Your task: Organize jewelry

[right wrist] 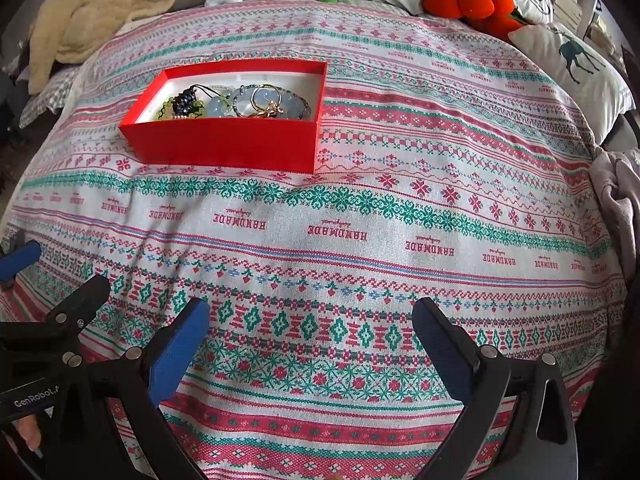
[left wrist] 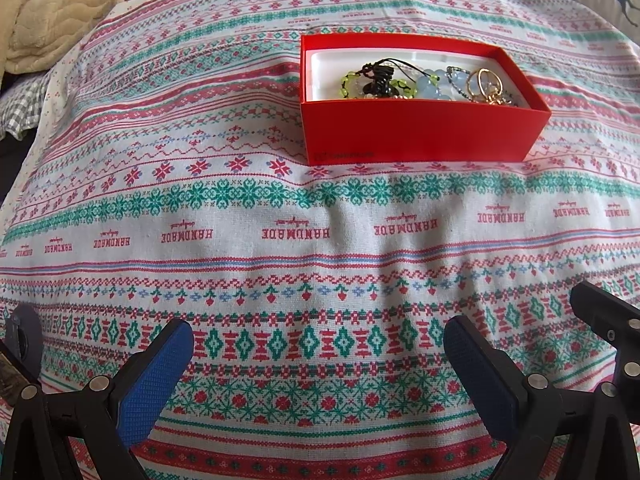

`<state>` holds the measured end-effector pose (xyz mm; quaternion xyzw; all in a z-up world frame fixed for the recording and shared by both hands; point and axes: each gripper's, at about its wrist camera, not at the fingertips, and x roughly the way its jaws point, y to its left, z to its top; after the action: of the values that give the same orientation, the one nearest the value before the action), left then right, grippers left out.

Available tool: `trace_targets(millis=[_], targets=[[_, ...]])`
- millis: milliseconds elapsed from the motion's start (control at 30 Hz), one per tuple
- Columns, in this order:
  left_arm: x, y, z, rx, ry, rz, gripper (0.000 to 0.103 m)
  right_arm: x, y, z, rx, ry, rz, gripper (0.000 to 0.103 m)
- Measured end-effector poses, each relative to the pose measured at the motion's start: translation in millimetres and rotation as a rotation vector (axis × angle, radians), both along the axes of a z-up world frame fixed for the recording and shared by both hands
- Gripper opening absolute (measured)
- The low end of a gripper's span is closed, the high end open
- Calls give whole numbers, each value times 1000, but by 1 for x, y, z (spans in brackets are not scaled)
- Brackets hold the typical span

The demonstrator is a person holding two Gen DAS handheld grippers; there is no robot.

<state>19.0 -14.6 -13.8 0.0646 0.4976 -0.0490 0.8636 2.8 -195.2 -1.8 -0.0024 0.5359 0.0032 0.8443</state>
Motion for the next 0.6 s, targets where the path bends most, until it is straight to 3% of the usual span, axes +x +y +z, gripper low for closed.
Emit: trace_targets(millis=[600], targets=[[0,7,1,-12,-8,7,103,-5,-2,3,-24,-31,-14,102]])
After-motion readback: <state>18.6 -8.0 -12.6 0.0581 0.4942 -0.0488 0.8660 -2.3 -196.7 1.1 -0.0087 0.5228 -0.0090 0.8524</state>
